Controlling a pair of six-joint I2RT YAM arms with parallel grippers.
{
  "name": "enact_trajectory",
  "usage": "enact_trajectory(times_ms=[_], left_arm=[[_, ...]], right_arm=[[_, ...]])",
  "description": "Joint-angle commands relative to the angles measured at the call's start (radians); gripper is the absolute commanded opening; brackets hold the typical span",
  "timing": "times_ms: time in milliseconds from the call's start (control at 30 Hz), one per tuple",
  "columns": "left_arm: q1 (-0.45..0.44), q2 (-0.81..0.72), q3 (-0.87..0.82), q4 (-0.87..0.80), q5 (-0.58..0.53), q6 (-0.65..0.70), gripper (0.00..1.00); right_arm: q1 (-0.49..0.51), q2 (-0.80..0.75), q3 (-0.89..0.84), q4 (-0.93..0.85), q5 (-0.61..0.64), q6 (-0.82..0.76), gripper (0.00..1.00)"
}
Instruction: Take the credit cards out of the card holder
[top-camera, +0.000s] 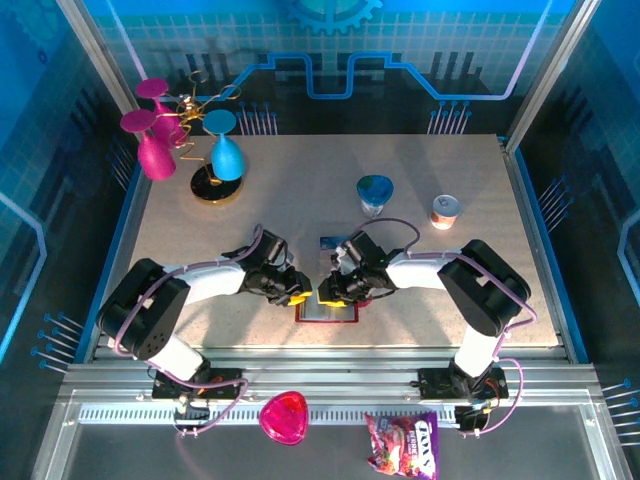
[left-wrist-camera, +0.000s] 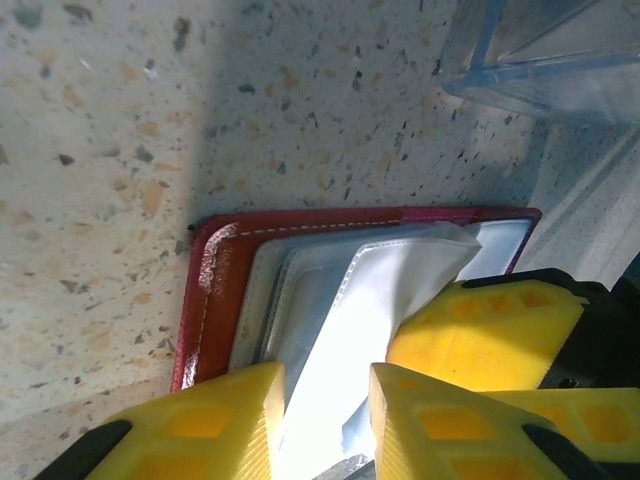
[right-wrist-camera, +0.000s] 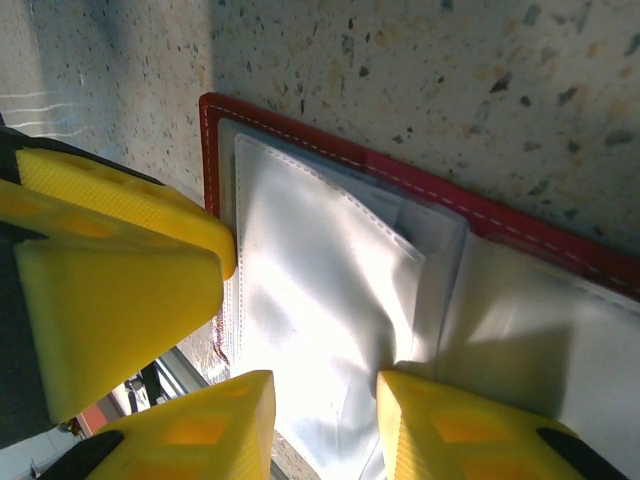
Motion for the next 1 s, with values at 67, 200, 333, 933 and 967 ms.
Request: enact_trajectory(times_ms=[67, 200, 333, 933, 967], left_arm=[[-0.013, 0.031, 0.007, 0.010, 0.026, -0.005, 0.29], [-0.014, 0.030, 0.004, 0.017, 0.026, -0.007, 0.30], [-0.020, 0.038, 0.007, 0.030, 0.047, -0.003, 0.31], [-0.034, -0.013, -0.007, 0.030, 0.073, -0.005, 0.31], [-0.034, -0.018, -0.003, 0.022, 0.071, -0.003, 0.31]], right_arm=[[-0.008, 0.001, -0.035, -0.026, 0.010, 0.010, 0.33], [-0.010, 0.002, -0.040, -0.018, 0.005, 0.015, 0.33], [-0.011, 0.003, -0.044, -0.009, 0.004, 0.018, 0.33], [-0.014, -0.009, -0.065, 0.031, -0.009, 0.037, 0.32], [-0.015, -0.018, -0.066, 0.033, -0.009, 0.039, 0.32]])
